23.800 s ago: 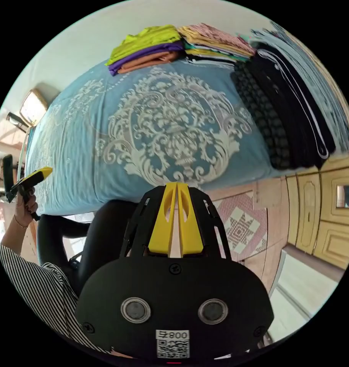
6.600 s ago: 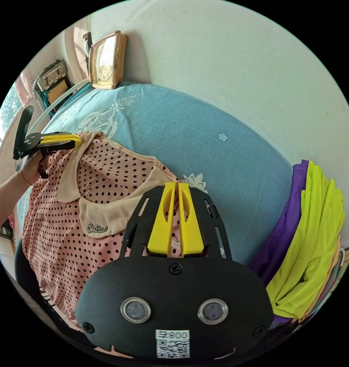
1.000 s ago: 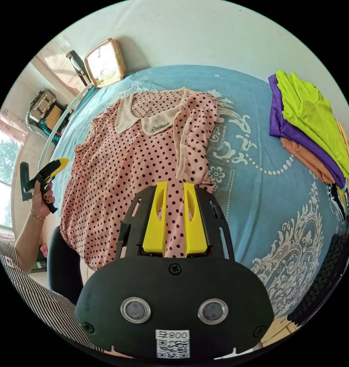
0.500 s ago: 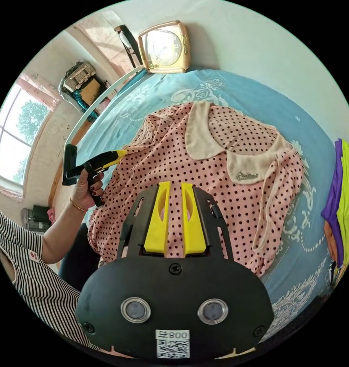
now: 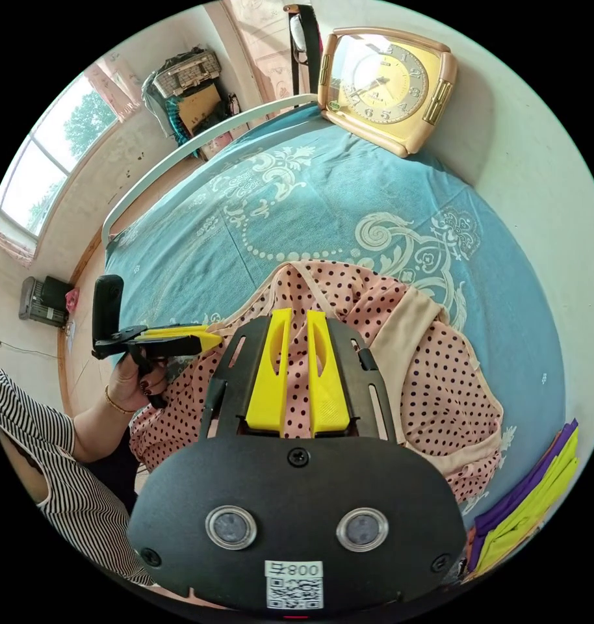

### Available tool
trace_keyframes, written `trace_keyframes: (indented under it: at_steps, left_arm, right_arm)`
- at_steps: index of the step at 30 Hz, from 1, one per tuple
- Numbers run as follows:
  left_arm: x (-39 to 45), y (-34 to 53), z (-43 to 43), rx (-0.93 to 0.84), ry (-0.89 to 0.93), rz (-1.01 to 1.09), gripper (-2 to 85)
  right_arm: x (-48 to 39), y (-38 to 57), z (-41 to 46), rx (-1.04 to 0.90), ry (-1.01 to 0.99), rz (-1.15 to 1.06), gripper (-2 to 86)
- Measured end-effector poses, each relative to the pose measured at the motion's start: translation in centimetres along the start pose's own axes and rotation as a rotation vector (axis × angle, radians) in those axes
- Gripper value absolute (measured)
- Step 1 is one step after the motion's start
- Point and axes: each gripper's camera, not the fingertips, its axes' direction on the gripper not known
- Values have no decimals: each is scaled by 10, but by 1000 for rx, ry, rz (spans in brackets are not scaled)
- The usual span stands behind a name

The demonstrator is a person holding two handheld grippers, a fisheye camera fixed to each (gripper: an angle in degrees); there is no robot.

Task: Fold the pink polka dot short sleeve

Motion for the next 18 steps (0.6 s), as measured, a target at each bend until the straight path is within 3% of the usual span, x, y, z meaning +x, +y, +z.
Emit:
trace_keyframes:
  at_steps: [18]
  left_arm:
    - [-20, -15, -11, -24, 29, 41, 26]
  right_arm:
    - [-19, -174, 66, -141, 132, -125, 76]
